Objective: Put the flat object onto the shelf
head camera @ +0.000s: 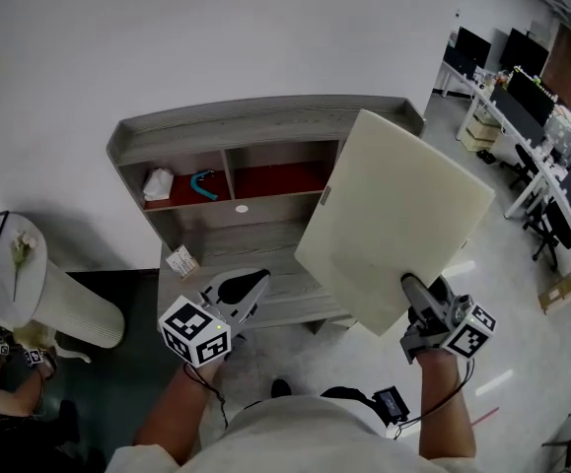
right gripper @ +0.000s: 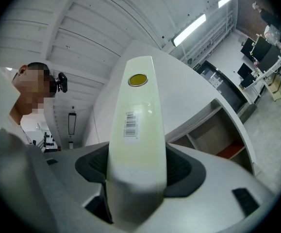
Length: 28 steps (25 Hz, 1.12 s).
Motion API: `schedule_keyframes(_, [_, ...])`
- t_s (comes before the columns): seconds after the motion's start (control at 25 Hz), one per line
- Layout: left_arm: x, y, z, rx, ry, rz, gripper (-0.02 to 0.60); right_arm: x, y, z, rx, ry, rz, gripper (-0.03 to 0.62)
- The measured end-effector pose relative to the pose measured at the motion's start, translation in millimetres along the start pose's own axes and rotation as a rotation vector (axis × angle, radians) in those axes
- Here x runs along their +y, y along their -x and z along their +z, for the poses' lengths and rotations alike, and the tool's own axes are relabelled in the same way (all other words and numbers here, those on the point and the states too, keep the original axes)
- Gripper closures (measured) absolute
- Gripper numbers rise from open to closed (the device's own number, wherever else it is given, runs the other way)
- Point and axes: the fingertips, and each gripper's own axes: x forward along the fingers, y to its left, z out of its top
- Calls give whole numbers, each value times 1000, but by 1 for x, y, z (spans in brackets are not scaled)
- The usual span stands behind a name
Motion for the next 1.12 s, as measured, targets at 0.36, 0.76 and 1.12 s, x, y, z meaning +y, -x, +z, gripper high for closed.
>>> schedule_keyframes(0.36, [34, -17, 6, -1, 5, 18, 566, -24, -46, 3, 37, 15, 37, 281])
schedule_keyframes(0.76, [81, -67, 29, -12, -18, 92, 566, -72, -109, 45, 72, 48, 152, 282])
schedule_keyframes(1.12, [128, -133, 75, -39, -47, 153, 566, -122, -193, 114, 119, 111, 294, 281])
